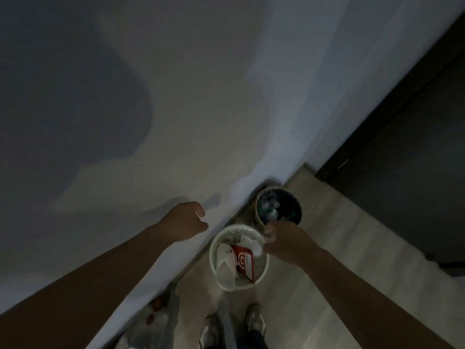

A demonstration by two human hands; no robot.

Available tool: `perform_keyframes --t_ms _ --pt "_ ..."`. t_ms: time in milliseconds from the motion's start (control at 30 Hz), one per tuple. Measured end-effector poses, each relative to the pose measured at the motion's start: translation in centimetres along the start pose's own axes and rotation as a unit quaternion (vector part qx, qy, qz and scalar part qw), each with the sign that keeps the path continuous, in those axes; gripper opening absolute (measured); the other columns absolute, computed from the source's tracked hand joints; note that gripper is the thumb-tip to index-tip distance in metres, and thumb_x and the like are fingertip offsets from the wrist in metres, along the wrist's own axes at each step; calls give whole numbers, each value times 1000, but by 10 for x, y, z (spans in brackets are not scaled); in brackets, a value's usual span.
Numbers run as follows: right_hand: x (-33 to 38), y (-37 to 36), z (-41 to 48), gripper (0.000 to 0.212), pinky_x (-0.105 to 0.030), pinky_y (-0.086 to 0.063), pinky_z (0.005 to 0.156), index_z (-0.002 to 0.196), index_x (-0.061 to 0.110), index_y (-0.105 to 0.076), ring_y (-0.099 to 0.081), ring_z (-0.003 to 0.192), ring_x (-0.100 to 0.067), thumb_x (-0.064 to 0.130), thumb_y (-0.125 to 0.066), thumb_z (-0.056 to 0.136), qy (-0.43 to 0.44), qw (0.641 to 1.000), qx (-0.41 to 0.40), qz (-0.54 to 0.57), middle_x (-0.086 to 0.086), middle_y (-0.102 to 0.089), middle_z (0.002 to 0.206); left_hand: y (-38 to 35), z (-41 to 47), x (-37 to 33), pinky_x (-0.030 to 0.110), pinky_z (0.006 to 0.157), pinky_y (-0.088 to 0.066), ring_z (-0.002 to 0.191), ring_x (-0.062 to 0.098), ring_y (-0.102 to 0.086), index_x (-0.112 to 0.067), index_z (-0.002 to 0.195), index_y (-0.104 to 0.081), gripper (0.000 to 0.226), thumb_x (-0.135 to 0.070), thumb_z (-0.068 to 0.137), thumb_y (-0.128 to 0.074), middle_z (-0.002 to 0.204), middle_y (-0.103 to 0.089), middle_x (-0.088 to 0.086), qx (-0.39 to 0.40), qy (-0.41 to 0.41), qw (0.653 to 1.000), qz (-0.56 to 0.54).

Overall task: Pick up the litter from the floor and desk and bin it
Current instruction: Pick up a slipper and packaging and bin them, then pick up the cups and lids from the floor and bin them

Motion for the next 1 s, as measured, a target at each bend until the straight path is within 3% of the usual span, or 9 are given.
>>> perform_keyframes --t_ms 67,200,300,433,600,733,867,1000 --pt "11 30 -21 38 -25 -45 80 120 15 -57 -60 106 -22 27 -64 85 19 999 -26 -28 -6 -63 114 21 -15 -23 14 56 -37 85 13 -55 -15 112 -60 32 -26 83 -69 109 -63 7 -6 -21 1000 20" --pt "33 94 -64 25 -24 -39 79 111 14 -56 -55 109 -23 28 -60 89 66 989 -67 -113 -7 -59 118 62 -49 -74 19 67 -42 95 15 -56 -16 115 -59 34 -29 85 -68 114 -61 3 1 -72 996 44" --pt "43 148 -98 40 -23 -40 86 126 14 -51 -51 117 -21 28 -61 90 89 984 -97 -117 -5 -54 127 102 -83 -122 17 74 -40 103 20 -60 -13 114 -60 33 -27 84 -69 113 -63 5 -39 -119 990 65" --pt "64 222 -148 48 -22 -42 90 133 21 -48 -53 113 -14 33 -63 89 132 969 -162 -135 -1 -55 128 158 -135 -185 13 61 -39 83 14 -56 -13 111 -61 30 -24 84 -69 109 -66 5 -121 -184 971 95" --pt "92 299 -205 48 -24 -46 94 132 26 -50 -55 109 -10 38 -64 88 226 932 -238 -152 5 -57 123 211 -200 -241 9 65 -41 69 0 -54 -21 109 -61 28 -30 83 -70 99 -63 -8 -219 -226 944 101" --pt "101 340 -240 42 -24 -45 95 128 33 -51 -53 108 -6 40 -63 88 304 898 -282 -146 13 -55 120 229 -240 -272 17 76 -51 83 7 -64 -26 108 -60 27 -31 83 -69 99 -61 -12 -275 -226 930 94" --pt "115 362 -256 39 -19 -42 94 126 37 -51 -50 109 0 44 -61 88 390 854 -307 -157 19 -55 118 230 -276 -279 10 73 -48 84 -1 -61 -34 102 -56 21 -33 84 -66 99 -60 -17 -344 -204 909 114" --pt "161 364 -267 39 -19 -42 93 126 37 -51 -52 110 -1 43 -60 88 476 804 -319 -162 19 -55 118 239 -332 -255 10 74 -48 85 -7 -58 -38 104 -55 22 -34 85 -65 99 -59 -21 -440 -127 881 115"
Point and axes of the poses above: each hand's wrist, its own z-axis towards the middle knuckle, its own y-axis out of the back of the hand, x = y × z, the point moved 6 cm from there along z, towards the middle knuckle
